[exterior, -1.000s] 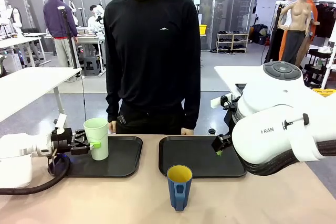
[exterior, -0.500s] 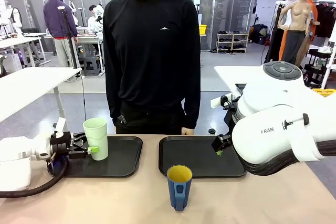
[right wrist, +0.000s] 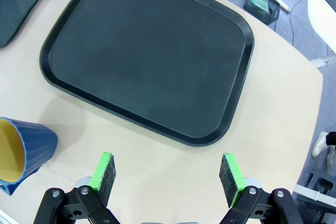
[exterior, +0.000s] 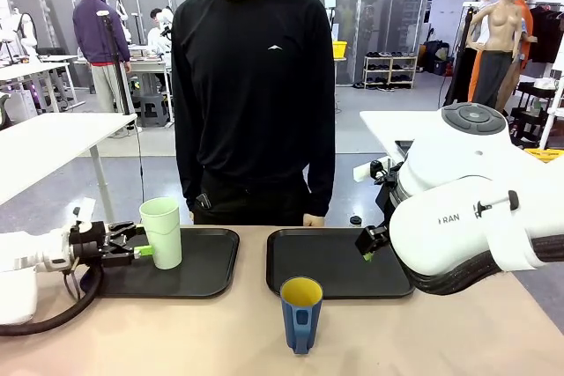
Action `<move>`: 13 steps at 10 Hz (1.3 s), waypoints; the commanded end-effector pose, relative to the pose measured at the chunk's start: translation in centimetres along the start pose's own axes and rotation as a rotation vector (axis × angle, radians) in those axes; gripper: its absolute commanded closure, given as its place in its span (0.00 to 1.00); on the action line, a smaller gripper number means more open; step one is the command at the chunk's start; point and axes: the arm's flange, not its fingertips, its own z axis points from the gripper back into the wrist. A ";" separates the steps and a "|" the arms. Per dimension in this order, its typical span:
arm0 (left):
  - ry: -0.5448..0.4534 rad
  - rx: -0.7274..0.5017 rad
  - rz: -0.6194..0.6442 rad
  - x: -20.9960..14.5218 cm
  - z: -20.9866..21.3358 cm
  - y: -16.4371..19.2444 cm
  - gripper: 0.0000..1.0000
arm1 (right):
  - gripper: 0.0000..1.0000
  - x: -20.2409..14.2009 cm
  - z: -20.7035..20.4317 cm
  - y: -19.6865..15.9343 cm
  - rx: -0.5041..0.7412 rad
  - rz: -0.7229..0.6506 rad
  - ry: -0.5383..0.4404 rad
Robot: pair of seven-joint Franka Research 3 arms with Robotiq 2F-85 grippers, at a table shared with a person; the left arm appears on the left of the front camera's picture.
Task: Sort and store the cups by type.
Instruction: Place the picked Reusable plastic cup into the Flat Tray indicated by the person.
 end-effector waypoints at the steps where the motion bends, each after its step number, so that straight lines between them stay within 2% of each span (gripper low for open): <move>1: 0.017 0.010 -0.012 0.9 1.1 -1.3 0.00 | 0.00 0.0 0.0 0.0 0.000 0.000 0.000; 8: 0.050 0.009 -0.023 4.6 4.0 -6.7 0.00 | 0.00 0.0 0.0 0.0 0.000 0.000 0.000; 13: 0.036 -0.003 -0.033 4.3 4.2 -6.8 0.00 | 0.00 0.0 0.0 0.0 0.000 0.000 0.000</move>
